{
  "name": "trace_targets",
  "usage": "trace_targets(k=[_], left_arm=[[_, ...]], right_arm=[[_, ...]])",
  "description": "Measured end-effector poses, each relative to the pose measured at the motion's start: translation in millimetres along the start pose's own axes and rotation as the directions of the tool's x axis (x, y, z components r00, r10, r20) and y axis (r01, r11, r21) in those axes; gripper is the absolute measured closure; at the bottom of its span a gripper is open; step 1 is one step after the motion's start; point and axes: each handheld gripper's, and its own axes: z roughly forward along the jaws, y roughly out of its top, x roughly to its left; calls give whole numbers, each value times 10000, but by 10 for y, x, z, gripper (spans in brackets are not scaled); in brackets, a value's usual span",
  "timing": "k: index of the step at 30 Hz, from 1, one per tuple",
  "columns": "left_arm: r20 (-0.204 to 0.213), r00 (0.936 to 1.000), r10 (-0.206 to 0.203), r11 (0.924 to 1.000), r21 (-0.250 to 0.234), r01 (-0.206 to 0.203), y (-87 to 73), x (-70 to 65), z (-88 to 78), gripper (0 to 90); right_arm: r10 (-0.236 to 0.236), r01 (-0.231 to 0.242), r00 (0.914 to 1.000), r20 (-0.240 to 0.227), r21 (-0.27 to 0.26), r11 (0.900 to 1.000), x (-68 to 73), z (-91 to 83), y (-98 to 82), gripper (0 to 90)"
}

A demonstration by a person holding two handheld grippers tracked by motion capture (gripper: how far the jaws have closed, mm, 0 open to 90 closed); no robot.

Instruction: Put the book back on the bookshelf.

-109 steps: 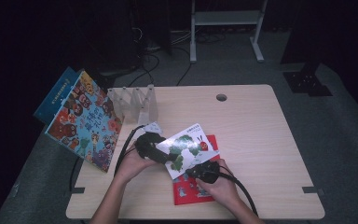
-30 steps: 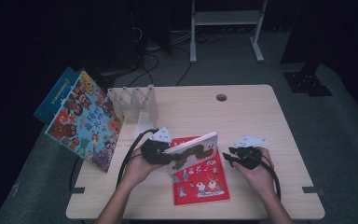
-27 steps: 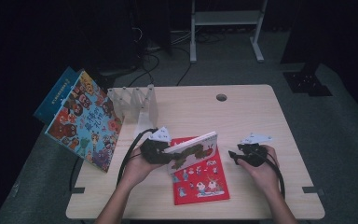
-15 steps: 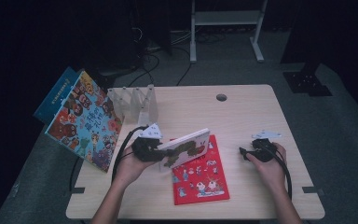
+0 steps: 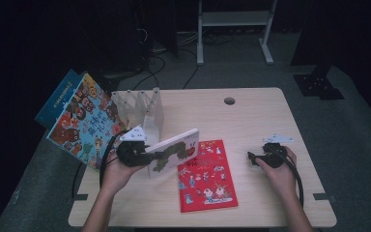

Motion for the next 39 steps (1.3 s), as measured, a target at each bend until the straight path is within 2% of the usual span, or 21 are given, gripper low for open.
trace_targets(k=[9,20,29,33,39], left_arm=[[-344,9982,-492,9984,-296,482,-129,118,-262,755],[-838,9910,-1047,9937,-499,1008,-319,238,-539,755],[-1409,9794,-1444,9883,-706,1355,-448,304,-748,755],[-1741,9715,-1611,9859,-728,1504,-482,340,-800,755],[-2033,9631,-1761,9834,-791,1631,-526,394,-847,755]], right_arm=[[44,-44,10000,17,0,10000,0,3,3,183],[58,-58,10000,41,-10,10000,-1,6,5,183],[89,-89,9999,65,-16,10000,-2,8,7,183],[91,-91,9999,66,-18,10000,-2,9,7,183],[91,-91,9999,72,-16,10000,-3,9,7,183]])
